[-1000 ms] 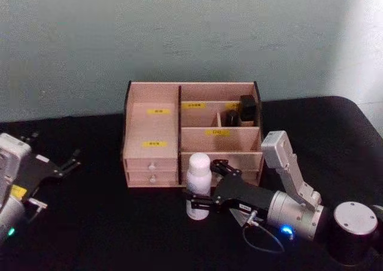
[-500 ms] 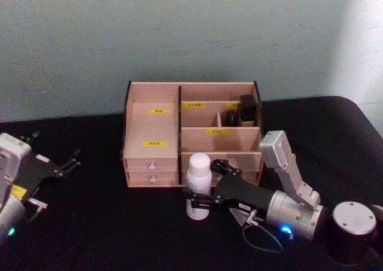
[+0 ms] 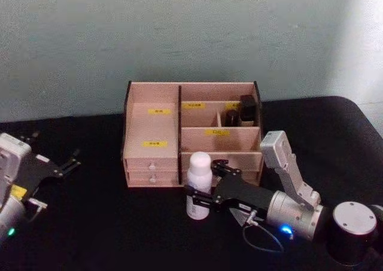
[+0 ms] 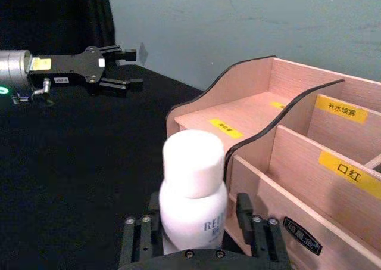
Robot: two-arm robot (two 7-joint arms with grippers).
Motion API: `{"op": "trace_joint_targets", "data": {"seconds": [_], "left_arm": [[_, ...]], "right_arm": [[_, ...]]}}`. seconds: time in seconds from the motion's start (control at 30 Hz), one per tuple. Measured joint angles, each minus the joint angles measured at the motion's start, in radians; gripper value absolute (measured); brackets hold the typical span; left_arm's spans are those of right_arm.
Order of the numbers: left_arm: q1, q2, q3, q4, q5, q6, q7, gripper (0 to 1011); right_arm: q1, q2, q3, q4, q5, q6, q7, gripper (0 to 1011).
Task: Pick up the facial cleanser and watermelon frost from the table and place them into the tiered storage box.
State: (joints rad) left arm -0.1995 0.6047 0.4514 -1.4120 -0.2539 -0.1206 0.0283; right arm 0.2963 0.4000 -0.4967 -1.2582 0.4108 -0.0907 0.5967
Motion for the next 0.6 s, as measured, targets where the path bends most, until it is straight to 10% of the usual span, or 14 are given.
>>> {"op": "trace_joint_targets", "data": {"seconds": [0.23, 0.6], "left_arm": [[0.0, 0.0, 0.0, 0.0, 0.0, 0.0, 0.0, 1001], [0.0, 0.0, 0.0, 0.0, 0.0, 0.0, 0.0, 1001]], "right_arm": [[0.0, 0.0, 0.0, 0.0, 0.001, 0.0, 0.001, 605], [0.0, 0.0, 0.0, 0.0, 0.001, -0.001, 0.001, 593]]}}
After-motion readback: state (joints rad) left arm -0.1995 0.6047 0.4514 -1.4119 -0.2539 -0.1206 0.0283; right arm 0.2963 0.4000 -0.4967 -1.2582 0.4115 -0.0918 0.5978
